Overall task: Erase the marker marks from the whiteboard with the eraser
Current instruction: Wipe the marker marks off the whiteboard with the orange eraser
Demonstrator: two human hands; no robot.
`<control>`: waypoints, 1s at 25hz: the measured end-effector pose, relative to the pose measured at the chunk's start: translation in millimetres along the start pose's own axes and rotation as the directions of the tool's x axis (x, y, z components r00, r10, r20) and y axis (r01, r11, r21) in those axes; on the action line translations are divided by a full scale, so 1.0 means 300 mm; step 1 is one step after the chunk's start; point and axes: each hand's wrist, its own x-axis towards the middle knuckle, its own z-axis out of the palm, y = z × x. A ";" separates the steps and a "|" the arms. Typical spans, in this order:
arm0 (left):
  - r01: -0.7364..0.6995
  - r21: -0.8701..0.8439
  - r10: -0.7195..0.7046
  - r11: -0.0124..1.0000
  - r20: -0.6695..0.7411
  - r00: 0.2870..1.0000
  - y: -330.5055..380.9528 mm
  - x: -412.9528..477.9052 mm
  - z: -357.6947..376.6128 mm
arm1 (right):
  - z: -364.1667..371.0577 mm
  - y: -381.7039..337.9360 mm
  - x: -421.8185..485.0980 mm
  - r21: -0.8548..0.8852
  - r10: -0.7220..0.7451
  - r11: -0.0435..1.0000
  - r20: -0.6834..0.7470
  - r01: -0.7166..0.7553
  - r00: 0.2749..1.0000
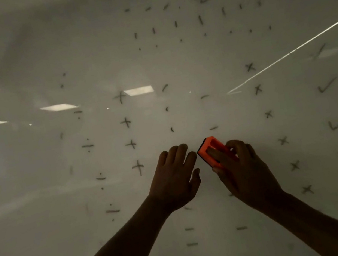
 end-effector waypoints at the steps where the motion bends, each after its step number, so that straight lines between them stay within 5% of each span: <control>1: 0.008 0.026 -0.007 1.000 -0.014 1.000 -0.032 0.052 -0.013 | -0.006 0.021 0.055 -0.007 -0.013 1.000 -0.027 0.013 1.000; 13: 0.330 0.210 -0.311 0.920 -0.121 0.943 -0.457 0.534 -0.161 | 0.008 0.168 0.686 -0.177 -0.196 0.973 -0.281 0.150 0.939; 18: 0.417 0.167 -0.398 0.893 -0.136 0.907 -0.659 0.615 -0.192 | 0.110 0.053 0.866 -0.129 0.006 0.990 -0.341 -0.053 0.940; 21: 0.362 0.158 -0.333 0.919 -0.179 0.926 -0.736 0.611 -0.191 | 0.232 -0.072 0.774 -0.180 -0.262 0.958 -0.250 0.221 0.932; 23: 0.299 0.183 -0.268 0.937 -0.176 0.947 -0.780 0.601 -0.198 | 0.191 -0.029 0.773 -0.207 -0.571 0.806 -0.022 0.554 0.821; 25: 0.245 0.178 -0.212 0.953 -0.188 0.959 -0.815 0.596 -0.213 | 0.101 0.099 0.904 -0.265 -0.683 0.677 0.120 0.686 0.720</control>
